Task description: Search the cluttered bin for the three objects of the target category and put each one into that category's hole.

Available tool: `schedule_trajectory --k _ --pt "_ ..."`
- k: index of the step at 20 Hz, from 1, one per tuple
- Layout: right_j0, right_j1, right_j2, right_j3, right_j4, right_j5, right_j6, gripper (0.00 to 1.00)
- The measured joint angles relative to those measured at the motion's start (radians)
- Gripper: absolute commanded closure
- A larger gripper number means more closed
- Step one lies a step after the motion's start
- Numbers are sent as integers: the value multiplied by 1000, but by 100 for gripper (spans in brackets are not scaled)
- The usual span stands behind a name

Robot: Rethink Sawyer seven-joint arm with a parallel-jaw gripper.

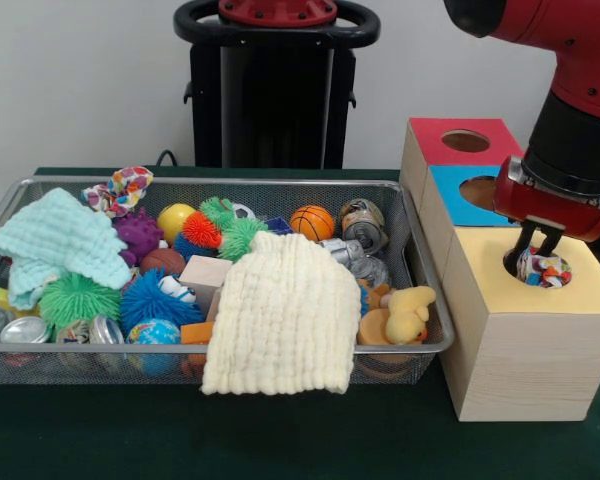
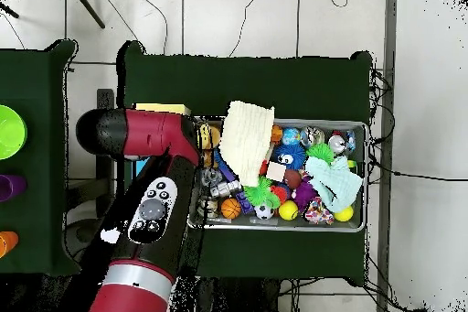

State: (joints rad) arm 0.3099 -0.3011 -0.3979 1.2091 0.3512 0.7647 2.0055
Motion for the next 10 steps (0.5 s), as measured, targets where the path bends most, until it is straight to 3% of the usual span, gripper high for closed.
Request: schedule_trajectory --k 10 --pt "0 0 0 5 0 -11 0 100"
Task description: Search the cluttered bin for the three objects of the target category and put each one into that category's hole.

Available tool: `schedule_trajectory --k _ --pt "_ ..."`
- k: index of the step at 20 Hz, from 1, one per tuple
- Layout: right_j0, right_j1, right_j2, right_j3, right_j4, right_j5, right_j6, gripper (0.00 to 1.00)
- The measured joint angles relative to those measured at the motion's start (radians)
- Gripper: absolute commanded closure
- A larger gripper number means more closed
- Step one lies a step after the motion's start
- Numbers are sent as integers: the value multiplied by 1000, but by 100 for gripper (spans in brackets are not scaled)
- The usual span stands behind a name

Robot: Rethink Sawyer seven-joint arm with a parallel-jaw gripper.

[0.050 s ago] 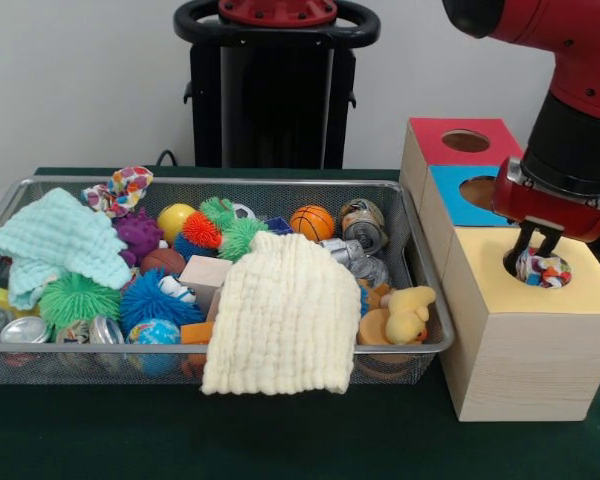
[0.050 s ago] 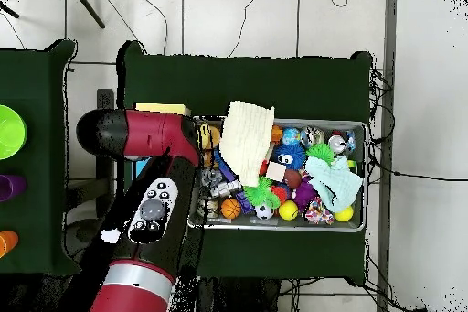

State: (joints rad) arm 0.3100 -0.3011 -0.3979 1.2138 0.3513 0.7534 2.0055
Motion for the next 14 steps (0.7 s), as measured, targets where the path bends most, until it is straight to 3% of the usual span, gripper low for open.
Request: schedule_trajectory --k 4,5,14 --pt "0 0 0 2 1 -7 0 100" --pt "0 0 0 3 2 -9 0 0" --pt "3 1 1 5 17 -30 0 0"
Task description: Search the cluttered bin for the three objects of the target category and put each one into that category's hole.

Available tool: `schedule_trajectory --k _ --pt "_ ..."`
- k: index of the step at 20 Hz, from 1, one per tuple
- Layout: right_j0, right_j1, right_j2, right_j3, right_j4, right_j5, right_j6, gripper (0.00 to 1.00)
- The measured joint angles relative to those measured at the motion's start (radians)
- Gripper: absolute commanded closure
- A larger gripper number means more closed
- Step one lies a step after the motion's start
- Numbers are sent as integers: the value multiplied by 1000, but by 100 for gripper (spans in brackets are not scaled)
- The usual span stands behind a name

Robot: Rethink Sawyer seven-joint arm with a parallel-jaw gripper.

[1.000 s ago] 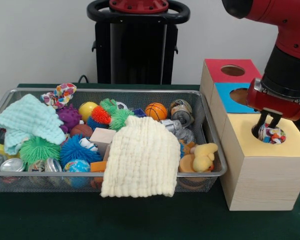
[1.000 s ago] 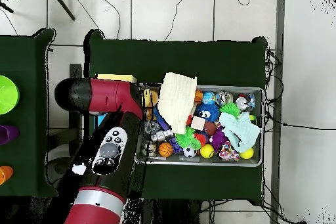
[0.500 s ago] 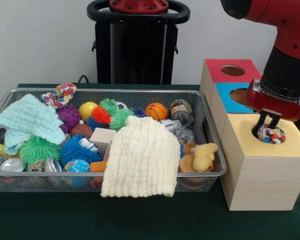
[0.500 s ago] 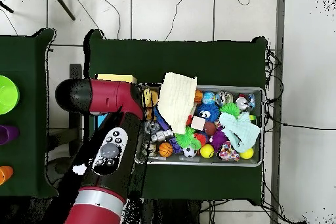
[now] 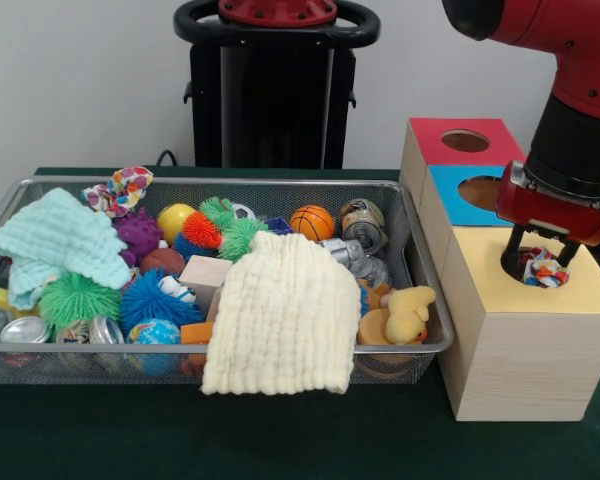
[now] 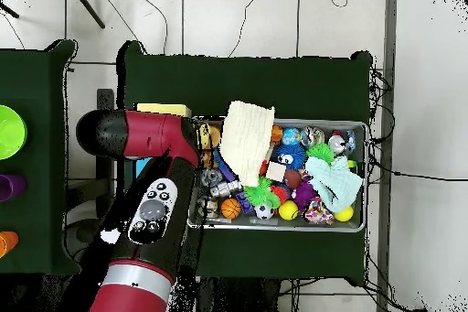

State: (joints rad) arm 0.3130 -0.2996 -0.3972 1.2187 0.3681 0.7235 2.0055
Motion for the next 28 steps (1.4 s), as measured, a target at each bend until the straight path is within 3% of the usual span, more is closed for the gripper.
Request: schedule_trajectory --k 27,28 --pt "1 0 -1 0 0 0 0 0" --pt "2 1 -1 0 0 0 0 100"
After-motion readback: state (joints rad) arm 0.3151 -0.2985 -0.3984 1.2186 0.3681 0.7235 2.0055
